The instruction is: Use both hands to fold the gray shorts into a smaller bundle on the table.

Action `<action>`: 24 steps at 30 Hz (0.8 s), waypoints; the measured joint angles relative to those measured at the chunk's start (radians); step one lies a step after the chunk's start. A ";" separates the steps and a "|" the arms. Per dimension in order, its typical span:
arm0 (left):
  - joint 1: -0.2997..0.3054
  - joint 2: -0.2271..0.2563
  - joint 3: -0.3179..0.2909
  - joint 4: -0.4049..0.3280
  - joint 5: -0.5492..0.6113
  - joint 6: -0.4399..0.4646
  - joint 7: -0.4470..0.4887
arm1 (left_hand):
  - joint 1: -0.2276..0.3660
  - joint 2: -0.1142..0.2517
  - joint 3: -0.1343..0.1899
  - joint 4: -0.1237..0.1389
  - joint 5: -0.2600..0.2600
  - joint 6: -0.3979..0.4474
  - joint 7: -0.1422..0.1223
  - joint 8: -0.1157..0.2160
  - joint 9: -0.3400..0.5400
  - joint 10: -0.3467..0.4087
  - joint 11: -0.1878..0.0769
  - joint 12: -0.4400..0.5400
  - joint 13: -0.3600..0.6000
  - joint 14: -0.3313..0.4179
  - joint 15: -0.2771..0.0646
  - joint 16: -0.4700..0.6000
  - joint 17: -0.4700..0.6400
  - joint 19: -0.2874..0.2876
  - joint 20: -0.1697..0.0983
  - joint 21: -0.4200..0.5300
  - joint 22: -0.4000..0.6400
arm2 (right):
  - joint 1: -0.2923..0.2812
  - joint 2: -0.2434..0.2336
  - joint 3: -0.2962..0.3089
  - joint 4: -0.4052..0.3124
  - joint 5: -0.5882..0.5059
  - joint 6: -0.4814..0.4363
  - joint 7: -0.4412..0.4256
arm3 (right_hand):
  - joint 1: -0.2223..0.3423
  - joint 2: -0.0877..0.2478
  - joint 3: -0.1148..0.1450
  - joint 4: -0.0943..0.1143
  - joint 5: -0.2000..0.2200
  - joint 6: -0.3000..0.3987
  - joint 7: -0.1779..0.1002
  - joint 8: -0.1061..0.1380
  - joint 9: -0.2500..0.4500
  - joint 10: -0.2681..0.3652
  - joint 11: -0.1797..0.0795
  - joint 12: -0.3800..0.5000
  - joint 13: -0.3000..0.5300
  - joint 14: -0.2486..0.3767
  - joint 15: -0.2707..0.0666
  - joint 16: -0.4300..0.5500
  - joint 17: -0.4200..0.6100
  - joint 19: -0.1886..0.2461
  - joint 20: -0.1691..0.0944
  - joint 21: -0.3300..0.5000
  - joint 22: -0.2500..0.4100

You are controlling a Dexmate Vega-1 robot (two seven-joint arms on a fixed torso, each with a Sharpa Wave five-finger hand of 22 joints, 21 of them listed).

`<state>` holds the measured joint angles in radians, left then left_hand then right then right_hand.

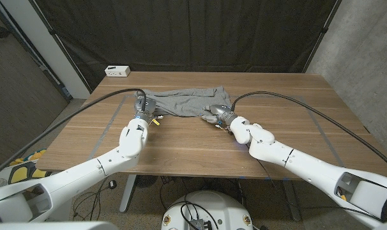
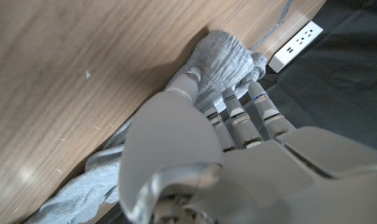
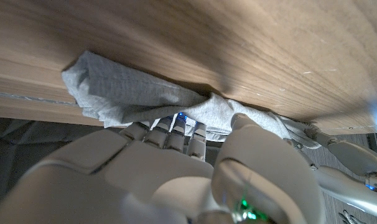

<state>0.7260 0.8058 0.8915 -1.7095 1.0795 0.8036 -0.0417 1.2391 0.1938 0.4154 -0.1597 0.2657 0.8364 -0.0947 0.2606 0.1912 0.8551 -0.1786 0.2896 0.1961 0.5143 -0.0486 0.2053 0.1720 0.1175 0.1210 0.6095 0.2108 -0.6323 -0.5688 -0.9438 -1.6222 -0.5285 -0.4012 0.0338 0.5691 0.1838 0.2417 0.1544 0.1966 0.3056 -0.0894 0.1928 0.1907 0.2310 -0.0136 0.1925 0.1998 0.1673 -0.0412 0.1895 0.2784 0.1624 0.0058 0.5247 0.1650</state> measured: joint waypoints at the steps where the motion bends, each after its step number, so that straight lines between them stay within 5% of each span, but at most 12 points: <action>1: -0.003 -0.003 0.003 0.007 0.010 -0.003 0.001 | 0.000 0.000 0.014 0.003 -0.004 0.021 -0.004 0.005 0.002 0.011 -0.005 0.000 0.001 0.008 -0.001 0.000 0.000 0.000 0.000 0.001 0.001 | 0.002 0.000 -0.002 0.002 0.003 0.000 0.005 | -0.001 0.001 0.000 0.000 0.000 0.003 0.003 0.000 0.000 0.003 0.003 0.000 0.000 0.000 0.000 0.000 0.000 0.000 0.000 0.000 0.000; 10: -0.028 -0.009 0.024 0.039 0.106 -0.044 -0.003 | 0.000 0.000 0.079 0.030 -0.011 0.162 -0.019 0.058 0.026 0.053 -0.007 0.003 0.037 0.050 -0.003 0.000 0.000 -0.005 -0.005 0.024 0.001 | 0.015 0.000 -0.009 0.013 0.020 0.005 0.025 | -0.009 0.001 0.000 0.000 0.000 0.008 0.008 0.000 0.000 0.005 0.005 0.004 0.000 0.004 0.004 0.000 -0.005 0.000 0.000 -0.004 0.000; 24: -0.066 0.020 0.045 0.051 0.302 -0.159 -0.051 | -0.026 0.006 0.115 0.066 -0.030 0.165 -0.024 0.088 0.061 0.054 -0.009 0.003 0.072 0.075 -0.007 0.000 0.012 -0.016 -0.016 0.038 -0.002 | 0.028 -0.003 -0.014 0.032 0.041 0.022 0.040 | -0.012 0.005 0.008 -0.001 0.000 0.011 0.011 0.000 0.000 0.005 0.005 0.004 0.000 0.004 0.004 0.008 -0.009 0.000 0.000 -0.012 0.001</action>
<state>0.6599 0.8261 0.9364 -1.6581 1.3813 0.6449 -0.0925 1.2134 0.2002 0.5308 -0.0935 0.2360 1.0010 -0.1187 0.3482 0.2521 0.9090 -0.1878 0.2922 0.2676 0.5889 -0.0553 0.2053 0.1843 0.1012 0.1048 0.6476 0.2090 -0.6045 -0.5718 -0.9576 -1.5907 -0.4876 -0.3795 0.0736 0.5567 0.1884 0.2495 0.1537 0.1965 0.3163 -0.0786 0.1928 0.1908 0.2358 -0.0088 0.1965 0.2001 0.1713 -0.0374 0.1973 0.2691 0.1624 0.0058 0.5127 0.1655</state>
